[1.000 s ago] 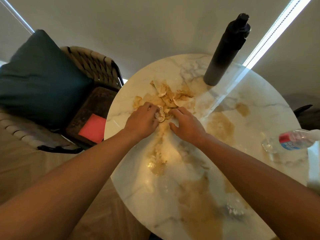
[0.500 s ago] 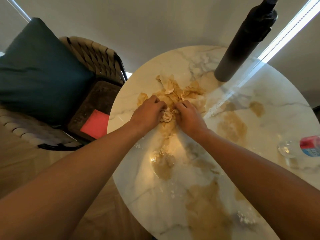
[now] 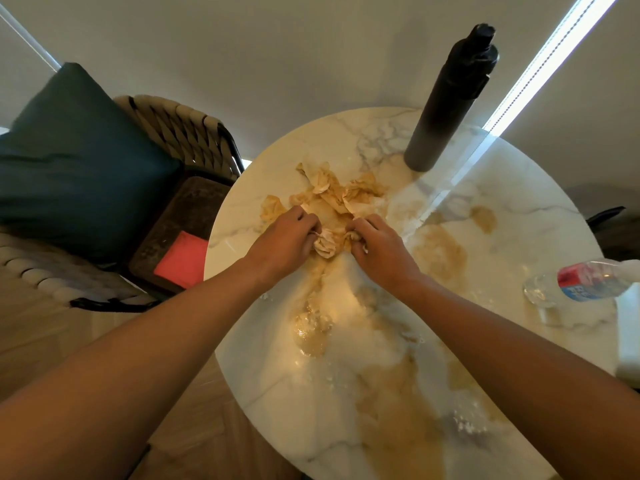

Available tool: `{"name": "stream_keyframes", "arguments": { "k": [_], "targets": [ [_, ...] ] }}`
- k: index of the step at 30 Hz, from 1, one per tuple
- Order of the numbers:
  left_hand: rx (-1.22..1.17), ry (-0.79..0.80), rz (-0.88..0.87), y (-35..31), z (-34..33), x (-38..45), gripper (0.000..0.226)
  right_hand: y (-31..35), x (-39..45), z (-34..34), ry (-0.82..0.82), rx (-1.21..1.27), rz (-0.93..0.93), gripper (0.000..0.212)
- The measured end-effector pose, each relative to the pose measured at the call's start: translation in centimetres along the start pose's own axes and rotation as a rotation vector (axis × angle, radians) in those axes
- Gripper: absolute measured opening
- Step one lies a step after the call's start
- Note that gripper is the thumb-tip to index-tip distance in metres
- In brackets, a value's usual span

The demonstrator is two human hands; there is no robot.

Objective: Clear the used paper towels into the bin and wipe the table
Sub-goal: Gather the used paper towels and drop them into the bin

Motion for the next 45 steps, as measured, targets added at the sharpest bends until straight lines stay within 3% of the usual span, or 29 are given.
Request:
{"name": "stream_keyframes", "arguments": {
  "k": [12, 24, 36, 41, 45],
  "targets": [
    [-0.010, 0.034, -0.116, -6.4, -0.3, -2.7, 0.013, -0.3, -7.3, 5.5, -0.077, 0.001, -0.030, 0.021],
    [0.015, 0.122, -0.214, -12.0, -3.5, -3.7, 0.010, -3.7, -14.0, 8.0, -0.044, -0.046, -0.141, 0.021],
    [0.033, 0.120, -0.036, -9.3, -4.4, -3.1, 0.014, -5.2, -13.3, 6.6, -0.018, -0.020, -0.197, 0.022],
    [-0.036, 0.217, 0.052, -8.7, -5.6, -3.3, 0.024, -4.7, -12.4, 4.5, 0.007, -0.004, -0.170, 0.029],
    [-0.009, 0.308, -0.021, -9.3, -7.1, -3.7, 0.048, -4.7, -11.9, 2.7, 0.108, -0.031, -0.146, 0.047]
  ]
}}
Point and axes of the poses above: each hand's wrist, its own x-axis towards the middle knuckle, its own z-axis out of the back of the hand, y = z × x, the point moved 7 cm from there along x, towards the middle knuckle, and after that the axes turned 7 degrees about x, right-handed, at the moved point
